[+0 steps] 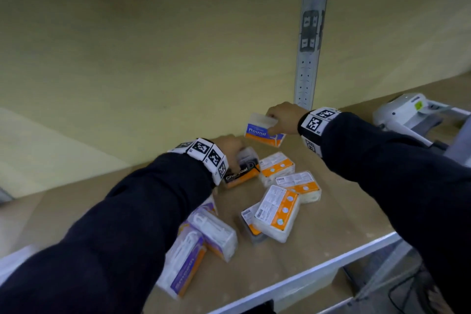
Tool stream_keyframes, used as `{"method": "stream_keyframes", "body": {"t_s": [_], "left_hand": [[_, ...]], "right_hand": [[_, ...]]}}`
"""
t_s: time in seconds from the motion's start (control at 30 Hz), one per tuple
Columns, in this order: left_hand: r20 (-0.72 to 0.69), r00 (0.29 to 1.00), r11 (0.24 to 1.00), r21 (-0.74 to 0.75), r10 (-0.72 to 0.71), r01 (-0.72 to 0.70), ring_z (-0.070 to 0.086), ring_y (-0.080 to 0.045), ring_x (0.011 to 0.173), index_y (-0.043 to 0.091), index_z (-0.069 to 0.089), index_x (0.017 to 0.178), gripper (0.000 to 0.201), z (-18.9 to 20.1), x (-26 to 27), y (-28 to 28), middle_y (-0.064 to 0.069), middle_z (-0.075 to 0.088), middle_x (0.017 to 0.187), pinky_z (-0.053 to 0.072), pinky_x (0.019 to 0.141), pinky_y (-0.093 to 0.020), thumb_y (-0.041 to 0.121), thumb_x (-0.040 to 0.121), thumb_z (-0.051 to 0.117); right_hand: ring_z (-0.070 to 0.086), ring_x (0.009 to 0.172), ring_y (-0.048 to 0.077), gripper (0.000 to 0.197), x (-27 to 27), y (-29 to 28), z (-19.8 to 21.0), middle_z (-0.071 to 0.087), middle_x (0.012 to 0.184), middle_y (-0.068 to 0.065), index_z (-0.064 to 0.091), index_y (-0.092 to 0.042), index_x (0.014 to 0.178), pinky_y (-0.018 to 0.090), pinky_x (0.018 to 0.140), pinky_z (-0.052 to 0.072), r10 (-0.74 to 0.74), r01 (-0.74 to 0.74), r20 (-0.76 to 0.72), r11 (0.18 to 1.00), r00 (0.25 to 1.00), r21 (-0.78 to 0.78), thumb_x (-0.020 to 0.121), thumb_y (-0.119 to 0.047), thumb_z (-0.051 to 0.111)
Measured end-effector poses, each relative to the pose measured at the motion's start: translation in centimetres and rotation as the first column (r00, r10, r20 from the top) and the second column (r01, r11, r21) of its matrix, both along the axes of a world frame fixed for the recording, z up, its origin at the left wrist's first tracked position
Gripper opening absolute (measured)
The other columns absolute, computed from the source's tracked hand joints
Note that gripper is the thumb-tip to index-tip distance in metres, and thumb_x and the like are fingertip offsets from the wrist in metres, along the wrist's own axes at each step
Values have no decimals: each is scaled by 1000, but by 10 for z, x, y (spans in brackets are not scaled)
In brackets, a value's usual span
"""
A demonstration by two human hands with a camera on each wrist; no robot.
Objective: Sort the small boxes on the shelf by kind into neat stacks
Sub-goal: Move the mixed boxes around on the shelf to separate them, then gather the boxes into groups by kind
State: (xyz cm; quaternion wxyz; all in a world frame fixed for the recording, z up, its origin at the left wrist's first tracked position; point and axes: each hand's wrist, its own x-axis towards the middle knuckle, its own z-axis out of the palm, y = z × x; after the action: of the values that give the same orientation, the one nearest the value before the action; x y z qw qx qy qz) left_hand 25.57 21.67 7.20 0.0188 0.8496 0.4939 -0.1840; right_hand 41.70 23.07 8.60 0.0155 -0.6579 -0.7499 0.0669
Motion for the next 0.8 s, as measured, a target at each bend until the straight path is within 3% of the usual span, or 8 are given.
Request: {"method": "stream_keyframes", "body": {"t_s": [0.07,0.13,0.37,0.47,0.67,0.8], "left_hand": [[86,996,999,38,-23,20,59,-32,112,2,52,129,51,15,-13,-1,-18,60,123,46,83,-36,17,83,69],[149,989,998,62,-26,17,57,-31,117,8,48,134,59,31,-33,-5,-16,58,130,47,92,-37,15,80,71],[168,978,983,111,123,-143,55,-28,120,10,44,138,63,71,-130,-35,-12,55,136,46,93,-33,14,80,71],[119,968,964,130,219,-234,54,-29,120,11,44,138,63,73,-171,-46,-12,54,136,46,95,-36,14,81,71],[71,946,933,158,317,-324,53,-28,122,11,45,138,61,61,-224,-50,-12,53,137,46,95,-35,13,82,70],[59,940,926,163,336,-341,53,-31,121,14,43,139,60,36,-241,-36,-13,52,136,46,93,-36,10,84,66]], "right_hand": [[57,111,32,45,-9,-5,12,61,122,18,54,-1,125,32,78,43,3,-1,-29,999,1000,50,89,-27,60],[57,109,32,45,-21,-10,22,61,121,19,55,-1,123,28,72,38,8,-2,-69,996,998,87,88,-27,61],[56,109,34,44,-81,-26,38,60,122,19,57,-1,122,31,76,39,100,-90,-105,991,989,95,87,-26,63],[56,110,33,45,-107,-32,41,59,123,18,56,-2,124,35,83,44,150,-141,-94,986,984,94,87,-25,63],[58,107,30,43,-149,-39,46,62,121,15,57,-5,123,30,75,40,225,-216,-97,972,970,95,85,-24,63],[58,109,29,44,-165,-41,49,61,123,13,55,-6,125,34,87,47,250,-241,-98,966,963,88,85,-24,64]]}}
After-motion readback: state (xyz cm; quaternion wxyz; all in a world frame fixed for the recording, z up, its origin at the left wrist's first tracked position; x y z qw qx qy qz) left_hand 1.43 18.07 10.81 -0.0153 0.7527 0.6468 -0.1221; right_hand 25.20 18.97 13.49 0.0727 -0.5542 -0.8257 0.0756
